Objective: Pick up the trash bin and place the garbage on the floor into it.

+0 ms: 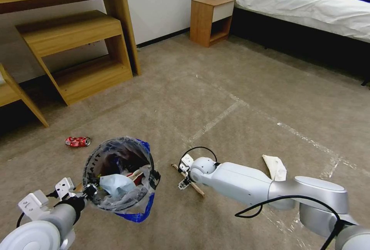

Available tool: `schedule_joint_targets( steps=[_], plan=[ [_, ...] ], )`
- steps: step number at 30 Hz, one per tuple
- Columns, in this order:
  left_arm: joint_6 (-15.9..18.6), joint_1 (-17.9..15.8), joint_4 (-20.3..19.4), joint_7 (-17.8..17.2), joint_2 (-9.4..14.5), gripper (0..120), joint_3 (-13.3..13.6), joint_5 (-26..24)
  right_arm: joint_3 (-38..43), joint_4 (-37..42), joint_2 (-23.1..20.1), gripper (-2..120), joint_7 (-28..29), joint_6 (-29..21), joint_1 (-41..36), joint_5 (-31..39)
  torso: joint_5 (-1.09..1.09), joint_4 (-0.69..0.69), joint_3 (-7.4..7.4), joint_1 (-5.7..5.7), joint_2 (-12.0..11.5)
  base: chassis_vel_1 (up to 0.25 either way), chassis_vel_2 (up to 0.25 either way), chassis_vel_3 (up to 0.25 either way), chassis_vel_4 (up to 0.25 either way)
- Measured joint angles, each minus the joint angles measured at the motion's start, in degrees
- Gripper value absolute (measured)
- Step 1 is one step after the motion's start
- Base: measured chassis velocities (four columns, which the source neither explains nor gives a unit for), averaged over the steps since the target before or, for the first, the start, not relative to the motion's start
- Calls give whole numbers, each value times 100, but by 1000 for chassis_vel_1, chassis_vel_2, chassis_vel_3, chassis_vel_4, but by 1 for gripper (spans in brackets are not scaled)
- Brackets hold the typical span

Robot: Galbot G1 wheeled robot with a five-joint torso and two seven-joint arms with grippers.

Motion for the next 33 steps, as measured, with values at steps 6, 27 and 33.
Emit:
schedule_joint_targets(
  steps=[6, 27, 33],
  plan=[
    [0, 3, 4, 5, -12, 0, 27, 10, 73, -231, 89, 100, -71, 0, -2, -68, -1, -1, 0, 0, 0, 0, 0, 0, 0],
    [0, -81, 146, 26, -24, 0, 197, 129, 481, -737, 200, 100, -357, 0, -210, -315, 0, -1, 0, 0, 0, 0, 0, 0, 0],
    [0, -89, 146, 29, -20, 0, 206, 138, 566, -781, 231, 88, -415, 0, -268, -329, -1, -4, -3, 0, 2, 0, 0, 0, 0]
  ],
)
